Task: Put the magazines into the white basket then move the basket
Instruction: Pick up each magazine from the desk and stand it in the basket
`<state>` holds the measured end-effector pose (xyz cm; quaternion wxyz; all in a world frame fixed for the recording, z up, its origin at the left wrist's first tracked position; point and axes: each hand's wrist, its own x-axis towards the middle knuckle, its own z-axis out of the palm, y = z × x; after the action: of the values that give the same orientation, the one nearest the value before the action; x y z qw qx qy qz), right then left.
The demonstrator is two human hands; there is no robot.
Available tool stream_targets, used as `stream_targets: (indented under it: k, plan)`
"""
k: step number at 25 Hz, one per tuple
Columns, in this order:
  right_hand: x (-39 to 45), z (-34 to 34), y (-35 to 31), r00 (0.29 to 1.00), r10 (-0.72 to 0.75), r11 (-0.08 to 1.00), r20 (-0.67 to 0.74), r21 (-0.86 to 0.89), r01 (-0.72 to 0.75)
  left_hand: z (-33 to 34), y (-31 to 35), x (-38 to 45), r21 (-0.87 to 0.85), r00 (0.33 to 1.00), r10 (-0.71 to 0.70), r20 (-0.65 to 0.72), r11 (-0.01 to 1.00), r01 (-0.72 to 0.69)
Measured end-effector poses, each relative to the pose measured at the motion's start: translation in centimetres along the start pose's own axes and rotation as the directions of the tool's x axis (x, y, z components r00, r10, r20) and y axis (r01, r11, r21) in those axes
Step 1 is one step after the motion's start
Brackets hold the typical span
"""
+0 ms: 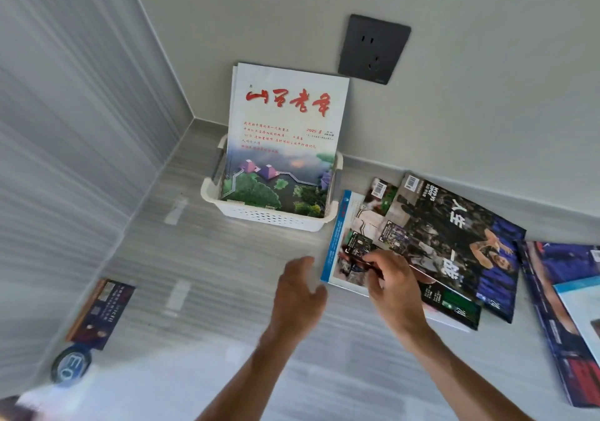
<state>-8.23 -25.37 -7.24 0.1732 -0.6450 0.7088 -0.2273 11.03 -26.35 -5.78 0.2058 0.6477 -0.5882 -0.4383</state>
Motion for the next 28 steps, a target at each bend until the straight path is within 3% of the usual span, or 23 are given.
stream_targets:
  k: [1,3,7,11,13,18,22,25,28]
  plan:
    - [-0.8,0.0,1.5,1.000,0.007,0.998,0.027,-0.059,-0.005,1.7,-0.3,-0.2,0.173,0.996,0.082,0.031,0.981,-0.086]
    - [-1.6,-0.8,3.4,0.997,0.024,0.994,0.078,-0.110,-0.015,3.3,-0.6,0.2,0.456,0.932,0.359,0.039,0.824,-0.337]
    - [-1.7,-3.0,5.1,0.971,-0.041,0.956,0.236,-0.273,0.107,2.6,-0.7,2.6,0.572,0.882,0.435,0.181,0.683,-0.455]
    - [-1.9,-3.3,5.8,0.958,-0.077,0.944,0.277,-0.289,0.159,1.5,-0.6,4.8,0.774,0.683,0.595,0.423,0.154,-0.614]
    - [-2.0,-3.3,6.2,0.964,-0.073,0.939,0.255,-0.307,0.152,1.1,0.2,5.4,0.782,0.615,0.633,0.470,0.024,-0.622]
    - [-3.0,-4.5,6.1,0.979,-0.171,0.870,0.112,-0.450,0.203,0.9,2.1,3.5,0.781,0.576,0.679,0.455,0.008,-0.625]
    - [-2.3,-7.3,4.1,0.970,-0.237,0.825,0.056,-0.515,0.232,1.5,4.5,2.9,0.711,0.633,0.671,0.386,0.221,-0.668]
    - [-1.4,-9.3,1.1,0.958,-0.288,0.814,-0.005,-0.527,0.243,1.0,8.6,2.8,0.676,0.597,0.739,0.312,0.269,-0.686]
    - [0.0,-11.5,-1.3,0.915,-0.330,0.835,-0.232,-0.524,0.169,-1.3,10.2,3.0,0.584,0.650,0.730,0.209,0.440,-0.682]
